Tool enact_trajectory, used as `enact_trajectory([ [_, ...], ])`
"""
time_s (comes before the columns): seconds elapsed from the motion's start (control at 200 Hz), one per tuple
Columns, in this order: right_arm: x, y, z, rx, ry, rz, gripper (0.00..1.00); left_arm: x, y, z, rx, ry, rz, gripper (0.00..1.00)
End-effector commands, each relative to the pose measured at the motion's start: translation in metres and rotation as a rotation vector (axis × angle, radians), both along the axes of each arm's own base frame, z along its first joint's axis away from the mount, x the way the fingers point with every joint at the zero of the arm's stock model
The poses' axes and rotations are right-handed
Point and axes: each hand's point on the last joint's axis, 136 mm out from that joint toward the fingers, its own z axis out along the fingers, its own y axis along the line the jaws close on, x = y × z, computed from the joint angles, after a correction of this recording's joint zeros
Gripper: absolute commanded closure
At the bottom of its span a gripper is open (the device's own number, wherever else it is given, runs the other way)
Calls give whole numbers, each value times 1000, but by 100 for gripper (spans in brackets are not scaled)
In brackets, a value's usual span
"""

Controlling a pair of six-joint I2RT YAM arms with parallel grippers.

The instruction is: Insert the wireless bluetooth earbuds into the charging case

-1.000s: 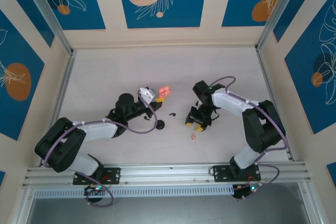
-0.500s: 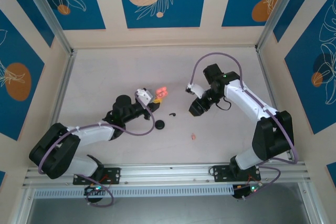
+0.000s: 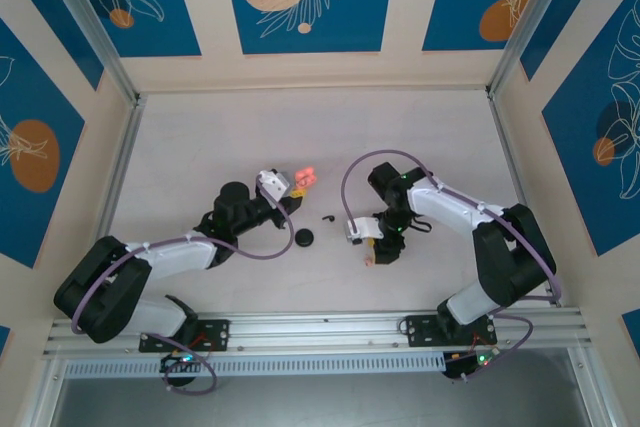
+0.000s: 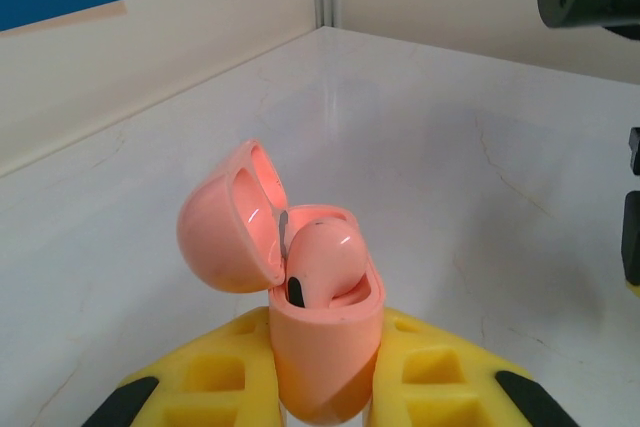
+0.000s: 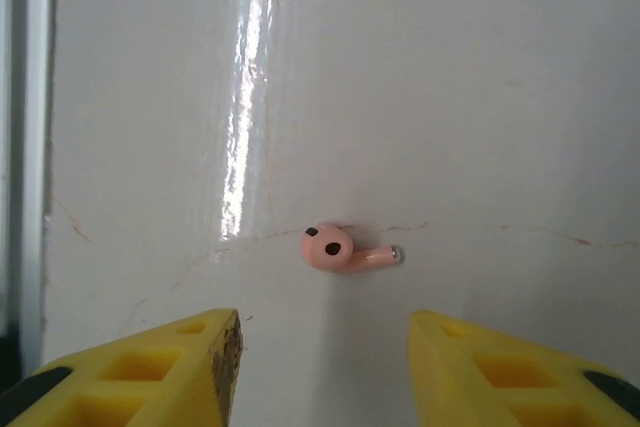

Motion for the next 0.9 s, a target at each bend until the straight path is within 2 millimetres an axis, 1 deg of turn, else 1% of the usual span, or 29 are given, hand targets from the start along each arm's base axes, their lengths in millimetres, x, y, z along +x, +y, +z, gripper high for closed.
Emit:
enact_trajectory([
  [0.0, 11, 8, -10, 30, -107, 137, 53, 2, 4, -1, 6, -11, 15, 85],
  [0.075, 14, 13, -15, 49, -137, 183, 53, 2, 3, -2, 5, -8, 10, 85],
  [0.19, 9, 18, -18, 74, -111, 204, 53, 3, 4, -2, 7, -8, 13, 85],
  [0.34, -9, 23, -21, 93, -54, 237, 51, 3, 4, -5, 9, -3, 13, 85],
  [0.46, -23, 18, -23, 80, -13, 238, 50, 3, 5, -6, 9, -1, 16, 85],
  [0.565, -31, 13, -25, 72, 10, 233, 49, 3, 5, -6, 10, -2, 17, 85],
  [0.645, -31, 12, -29, 68, 15, 226, 49, 4, 4, -7, 8, -2, 16, 85],
  [0.775, -26, 10, -38, 38, 15, 190, 48, 4, 5, -7, 10, -3, 20, 85],
  [0.895, -22, 5, -37, 19, 20, 151, 49, 4, 7, -6, 18, -7, 28, 85],
])
